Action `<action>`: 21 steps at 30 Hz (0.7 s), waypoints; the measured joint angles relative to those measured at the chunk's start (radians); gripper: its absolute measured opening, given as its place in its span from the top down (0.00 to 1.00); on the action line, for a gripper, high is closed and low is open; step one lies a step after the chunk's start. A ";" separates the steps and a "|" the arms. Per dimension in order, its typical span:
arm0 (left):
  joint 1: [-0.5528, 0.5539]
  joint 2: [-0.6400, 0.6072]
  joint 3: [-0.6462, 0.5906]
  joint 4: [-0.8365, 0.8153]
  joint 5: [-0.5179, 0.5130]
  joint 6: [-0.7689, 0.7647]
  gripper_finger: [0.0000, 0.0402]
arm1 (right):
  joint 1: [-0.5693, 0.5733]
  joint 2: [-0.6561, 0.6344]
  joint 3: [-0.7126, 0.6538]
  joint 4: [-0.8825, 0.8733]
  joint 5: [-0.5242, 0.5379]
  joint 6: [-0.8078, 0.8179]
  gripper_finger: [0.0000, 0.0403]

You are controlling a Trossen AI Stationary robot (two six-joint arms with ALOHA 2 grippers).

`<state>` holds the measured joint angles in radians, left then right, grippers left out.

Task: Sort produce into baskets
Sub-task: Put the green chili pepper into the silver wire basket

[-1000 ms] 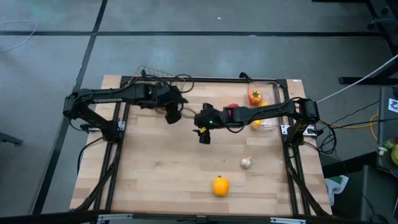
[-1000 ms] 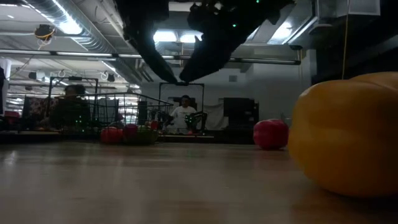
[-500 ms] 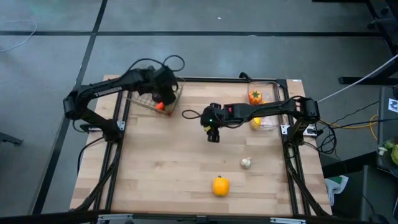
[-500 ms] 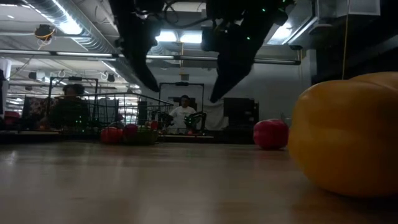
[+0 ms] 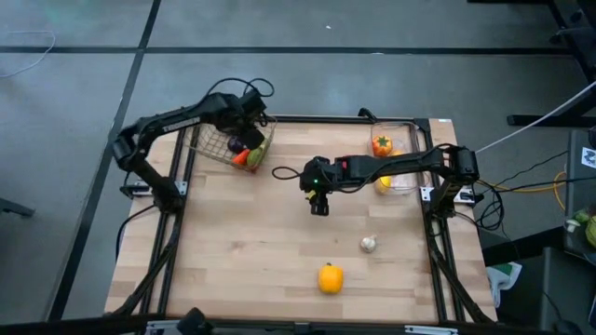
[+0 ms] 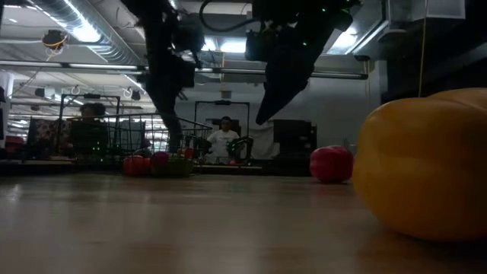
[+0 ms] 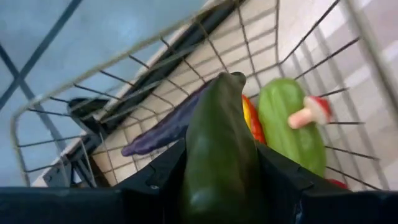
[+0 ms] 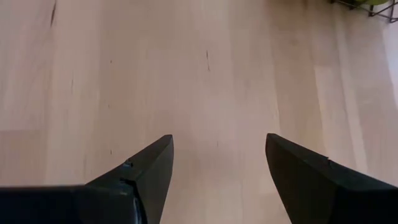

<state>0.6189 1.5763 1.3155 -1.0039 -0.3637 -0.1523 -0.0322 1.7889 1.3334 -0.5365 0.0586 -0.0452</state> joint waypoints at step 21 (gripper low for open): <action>0.003 0.188 0.000 -0.002 0.002 0.003 0.61 | 0.000 0.000 0.000 0.005 0.000 -0.005 0.37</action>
<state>0.6219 1.7641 1.3155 -1.0061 -0.3622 -0.1498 -0.0326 1.7889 1.3334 -0.5320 0.0588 -0.0498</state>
